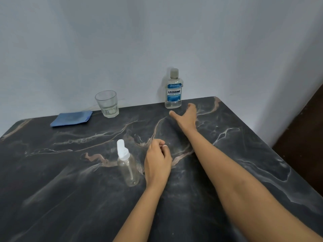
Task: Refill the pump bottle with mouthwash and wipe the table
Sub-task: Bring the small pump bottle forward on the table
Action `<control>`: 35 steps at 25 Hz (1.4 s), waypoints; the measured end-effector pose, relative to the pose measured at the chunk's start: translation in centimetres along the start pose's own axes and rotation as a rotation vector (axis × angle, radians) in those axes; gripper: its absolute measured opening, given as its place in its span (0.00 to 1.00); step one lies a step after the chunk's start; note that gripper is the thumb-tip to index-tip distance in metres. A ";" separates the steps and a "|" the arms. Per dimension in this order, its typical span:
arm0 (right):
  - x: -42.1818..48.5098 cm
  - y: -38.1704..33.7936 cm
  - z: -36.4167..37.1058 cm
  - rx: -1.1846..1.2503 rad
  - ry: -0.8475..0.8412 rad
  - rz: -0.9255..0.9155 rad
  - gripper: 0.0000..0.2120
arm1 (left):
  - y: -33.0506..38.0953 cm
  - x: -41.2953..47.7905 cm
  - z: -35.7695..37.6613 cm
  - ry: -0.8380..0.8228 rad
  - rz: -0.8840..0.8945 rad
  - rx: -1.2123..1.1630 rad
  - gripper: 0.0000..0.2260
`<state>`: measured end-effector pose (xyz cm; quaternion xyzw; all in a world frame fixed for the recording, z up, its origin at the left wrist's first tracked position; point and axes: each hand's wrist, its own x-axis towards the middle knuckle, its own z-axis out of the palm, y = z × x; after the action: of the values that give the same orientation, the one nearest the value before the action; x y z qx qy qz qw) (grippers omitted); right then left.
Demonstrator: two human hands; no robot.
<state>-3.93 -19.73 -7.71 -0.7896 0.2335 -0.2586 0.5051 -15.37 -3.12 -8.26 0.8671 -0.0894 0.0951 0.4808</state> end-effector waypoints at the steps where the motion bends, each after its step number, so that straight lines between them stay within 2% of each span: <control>1: 1.2 -0.2 0.8 0.001 0.002 -0.002 0.45 | -0.2 0.0 0.1 0.007 0.008 -0.006 0.03; 5: 4.9 -1.2 4.0 0.057 0.070 0.008 0.42 | -0.5 0.1 0.4 0.015 0.018 0.001 0.03; 11: 6.0 -1.2 5.6 -0.125 0.115 -0.001 0.34 | -0.3 0.1 0.3 0.018 0.004 -0.015 0.02; 16: 1.0 -0.8 2.6 -0.092 0.093 -0.030 0.32 | 0.1 -0.2 -0.1 0.004 0.001 -0.007 0.01; 23: -9.4 -0.6 -2.7 -0.148 0.100 -0.022 0.34 | -0.1 -3.4 -3.4 -0.132 0.035 -0.081 0.02; 25: -12.5 -0.8 -4.2 -0.143 0.100 -0.014 0.34 | -0.2 -5.8 -5.2 -0.092 0.011 -0.083 0.02; 30: -19.0 -0.7 -7.1 -0.174 0.103 -0.012 0.33 | -0.2 -11.1 -9.5 0.147 -0.076 -0.054 0.14; 33: -21.4 -0.6 -7.9 -0.204 0.117 -0.018 0.34 | -0.6 -12.1 -10.6 0.312 -0.097 -0.051 0.13; 35: -22.3 -0.8 -8.4 -0.205 0.108 -0.024 0.34 | -1.2 -11.7 -10.9 0.371 -0.131 -0.108 0.16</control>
<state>-26.20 -11.07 -7.87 -0.8247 0.2760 -0.2818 0.4052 -27.26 7.57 -6.54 0.8115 0.0526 0.2168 0.5402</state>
